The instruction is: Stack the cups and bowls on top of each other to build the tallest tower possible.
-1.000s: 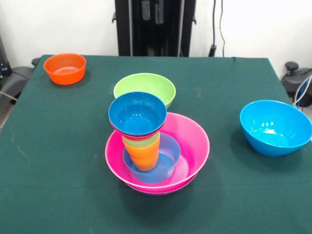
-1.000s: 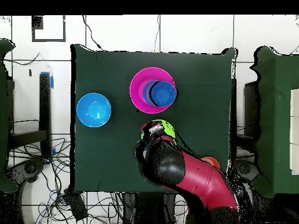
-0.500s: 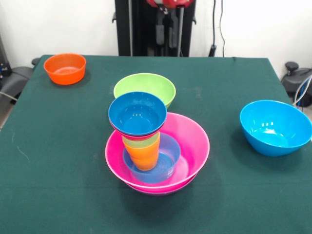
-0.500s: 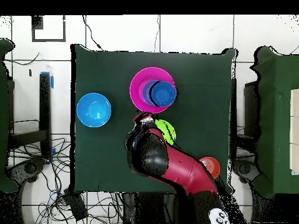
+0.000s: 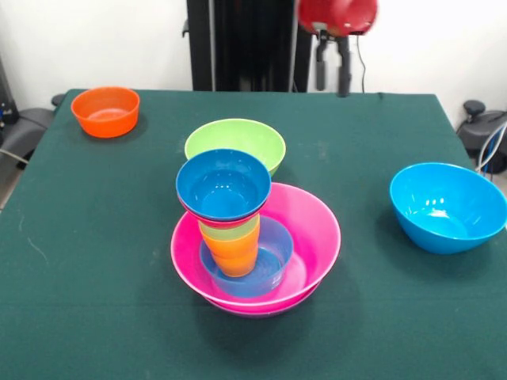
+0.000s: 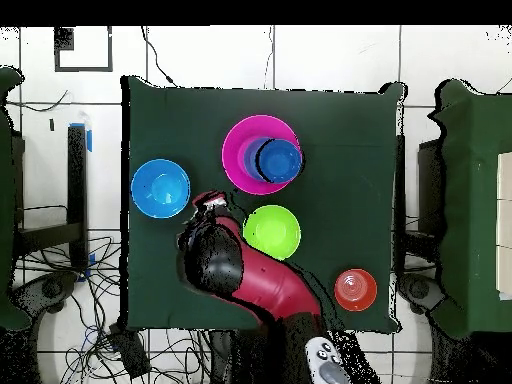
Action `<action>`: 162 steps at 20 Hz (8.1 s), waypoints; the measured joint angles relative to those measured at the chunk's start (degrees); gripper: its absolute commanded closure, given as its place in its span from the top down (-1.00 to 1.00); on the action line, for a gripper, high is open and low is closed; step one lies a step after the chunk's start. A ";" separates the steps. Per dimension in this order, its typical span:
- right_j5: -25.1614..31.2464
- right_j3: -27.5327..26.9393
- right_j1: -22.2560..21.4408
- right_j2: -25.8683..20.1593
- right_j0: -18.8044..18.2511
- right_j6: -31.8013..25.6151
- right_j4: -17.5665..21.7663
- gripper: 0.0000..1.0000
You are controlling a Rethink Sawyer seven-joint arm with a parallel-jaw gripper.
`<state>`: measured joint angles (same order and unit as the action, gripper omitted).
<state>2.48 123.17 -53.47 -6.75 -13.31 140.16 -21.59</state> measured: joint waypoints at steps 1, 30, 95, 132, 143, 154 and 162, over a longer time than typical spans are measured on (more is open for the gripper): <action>0.01 0.03 0.06 0.28 0.95 0.49 -0.65 1.00; -2.42 -0.78 7.01 2.54 -3.05 6.28 0.00 1.00; -7.05 -2.00 17.02 -0.73 -5.74 6.28 25.50 1.00; -7.95 -7.74 28.80 -1.85 -15.38 6.28 45.57 1.00; -7.94 -7.16 20.94 -2.09 -14.13 6.28 45.54 1.00; -5.20 -7.15 16.31 -2.48 -14.25 6.28 45.39 1.00; -5.17 -7.15 16.38 -2.77 -14.26 6.28 45.40 1.00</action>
<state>-2.69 116.02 -37.09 -9.53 -27.56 146.44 23.81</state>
